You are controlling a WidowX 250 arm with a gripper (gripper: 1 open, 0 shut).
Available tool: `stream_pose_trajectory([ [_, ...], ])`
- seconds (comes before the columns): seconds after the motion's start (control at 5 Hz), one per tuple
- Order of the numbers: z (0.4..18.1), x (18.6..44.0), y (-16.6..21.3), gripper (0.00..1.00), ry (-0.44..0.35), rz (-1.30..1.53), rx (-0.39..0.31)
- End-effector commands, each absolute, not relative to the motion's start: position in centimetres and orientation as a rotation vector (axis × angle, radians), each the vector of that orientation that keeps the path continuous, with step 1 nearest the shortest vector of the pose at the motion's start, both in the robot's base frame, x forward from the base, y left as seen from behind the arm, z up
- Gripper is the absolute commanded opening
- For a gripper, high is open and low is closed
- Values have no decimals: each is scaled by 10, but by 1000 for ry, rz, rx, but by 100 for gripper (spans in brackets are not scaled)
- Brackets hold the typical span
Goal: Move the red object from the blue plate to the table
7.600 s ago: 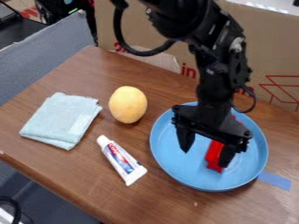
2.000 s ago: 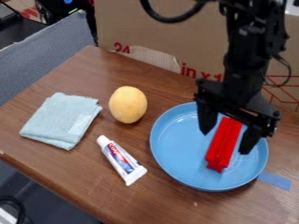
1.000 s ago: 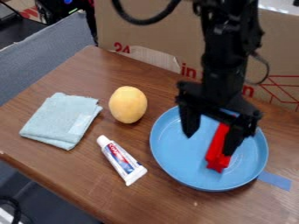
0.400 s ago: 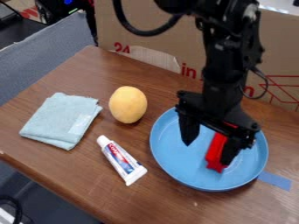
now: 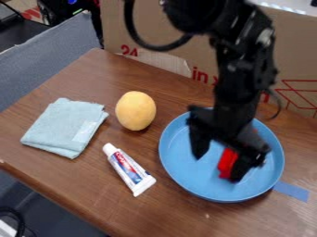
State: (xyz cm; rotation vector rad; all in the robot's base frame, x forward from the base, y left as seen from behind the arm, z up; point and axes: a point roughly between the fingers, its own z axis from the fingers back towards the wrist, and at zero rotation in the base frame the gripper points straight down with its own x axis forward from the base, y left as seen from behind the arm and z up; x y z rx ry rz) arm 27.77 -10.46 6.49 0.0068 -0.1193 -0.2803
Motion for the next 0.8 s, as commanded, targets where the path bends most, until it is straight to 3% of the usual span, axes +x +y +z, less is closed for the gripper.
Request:
stream_pose_trajectory([
  [0.0, 93, 294, -98, 100, -199, -264, -35],
  [0.2, 88, 298, -116, 100, -188, -264, -37],
  [0.6, 81, 299, -103, 100, -142, -250, -56],
])
